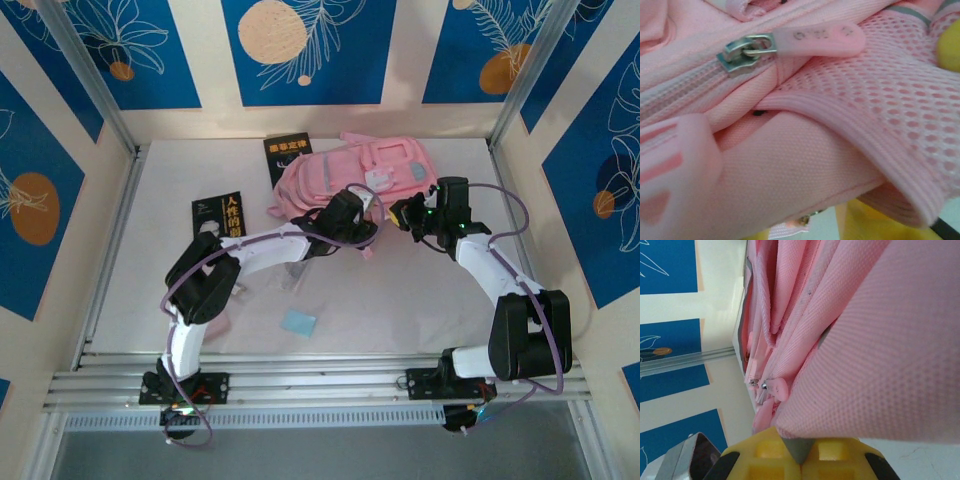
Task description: Pack books, pencil case, and school supplies into a backpack
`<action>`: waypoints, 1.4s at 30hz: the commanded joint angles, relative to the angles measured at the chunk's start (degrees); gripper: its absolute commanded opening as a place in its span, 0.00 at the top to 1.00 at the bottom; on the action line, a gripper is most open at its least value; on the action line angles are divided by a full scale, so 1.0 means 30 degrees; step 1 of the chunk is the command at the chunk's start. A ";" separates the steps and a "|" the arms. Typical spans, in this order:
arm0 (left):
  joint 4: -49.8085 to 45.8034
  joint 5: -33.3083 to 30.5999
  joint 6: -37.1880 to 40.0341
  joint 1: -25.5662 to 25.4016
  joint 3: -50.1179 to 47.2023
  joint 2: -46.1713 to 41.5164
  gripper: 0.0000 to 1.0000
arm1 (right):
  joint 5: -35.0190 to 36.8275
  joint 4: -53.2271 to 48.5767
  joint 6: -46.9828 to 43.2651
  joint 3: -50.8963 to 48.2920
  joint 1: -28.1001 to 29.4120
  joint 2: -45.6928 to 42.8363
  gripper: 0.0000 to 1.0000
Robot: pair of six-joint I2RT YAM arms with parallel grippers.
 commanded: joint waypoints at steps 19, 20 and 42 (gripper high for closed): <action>-0.3889 0.2190 0.0554 0.2019 -0.4319 -0.2736 1.00 | -0.1600 -0.2304 -0.4208 -0.0411 -0.3521 -0.1334 1.00; -0.4267 0.1950 0.0625 0.2149 -0.4592 -0.3006 1.00 | -0.1589 -0.2337 -0.4344 -0.0432 -0.3728 -0.1336 1.00; -0.6955 0.9112 -0.1652 0.0697 0.1827 -0.2117 1.00 | -0.2585 -0.8306 -0.5586 -0.0125 -0.3573 -0.4445 0.16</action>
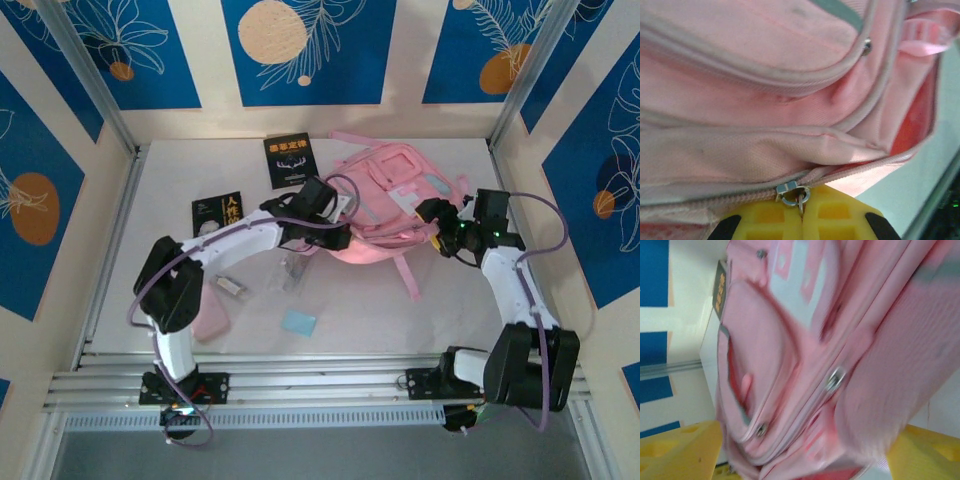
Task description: Pack books, pencil case, and school supplies into a backpack
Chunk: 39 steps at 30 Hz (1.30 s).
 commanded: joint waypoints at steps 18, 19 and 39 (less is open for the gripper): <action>0.3250 0.2639 -0.2592 -0.1753 0.0297 0.0152 1.00 | -0.2530 0.3935 0.7350 -0.5417 0.3154 -0.1218 0.19; 0.3263 0.2859 -0.2687 -0.1799 0.0082 0.0042 1.00 | -0.2069 0.4617 0.7321 -0.5477 0.3211 -0.0936 0.23; -0.1318 -0.1129 0.1924 0.1518 -0.1923 -0.0116 1.00 | 0.0391 -0.1552 -0.0641 -0.4329 0.0629 -0.1695 1.00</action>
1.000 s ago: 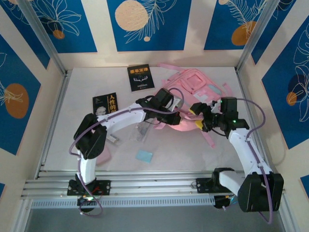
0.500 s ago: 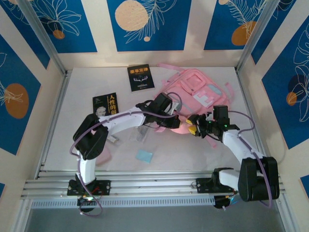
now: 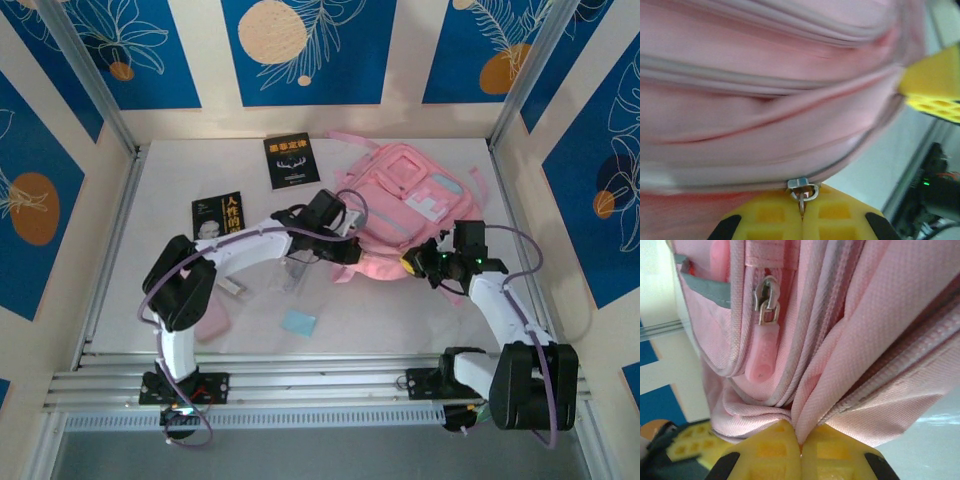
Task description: Pack books, pencil case, and school supplies into a backpack
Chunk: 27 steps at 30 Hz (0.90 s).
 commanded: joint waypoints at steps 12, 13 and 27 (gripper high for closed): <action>-0.2260 -0.0597 0.3663 0.0836 -0.0525 -0.1196 1.00 | 0.3758 -0.2273 -0.4885 0.3249 -0.4857 0.1950 1.00; -0.2025 -0.0187 0.3497 0.0483 -0.0527 -0.1211 1.00 | 0.3885 -0.2115 -0.4968 0.3527 -0.5083 0.2232 1.00; 0.1286 0.2176 0.0631 -0.1984 0.3817 0.2598 1.00 | 0.0688 -0.4579 -0.3670 0.4684 -0.5535 0.0661 0.27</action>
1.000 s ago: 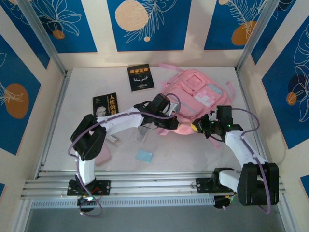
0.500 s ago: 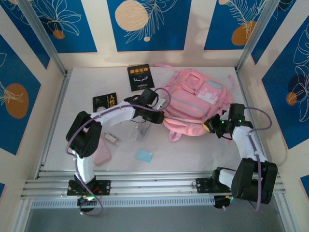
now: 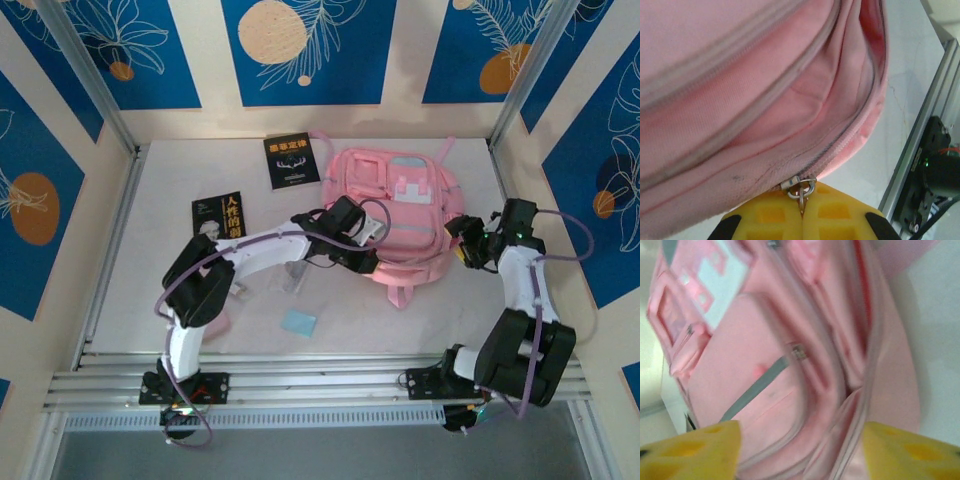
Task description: Pack books, pencil case, and school supplies into a backpack
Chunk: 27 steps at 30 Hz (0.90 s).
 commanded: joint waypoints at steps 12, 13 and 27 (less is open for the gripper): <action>0.2935 0.1280 -0.2238 -0.0446 0.2122 -0.0183 1.00 | -0.2645 0.1178 0.6477 -0.4765 0.5005 -0.3357 0.21; 0.3181 0.1462 -0.2403 -0.0501 0.1939 -0.0317 1.00 | -0.2435 0.1743 0.6771 -0.4883 0.5265 -0.3074 0.21; 0.1954 0.1170 -0.1460 0.0814 -0.0723 -0.1080 1.00 | 0.1913 0.1901 0.3818 -0.4215 0.5413 -0.2882 1.00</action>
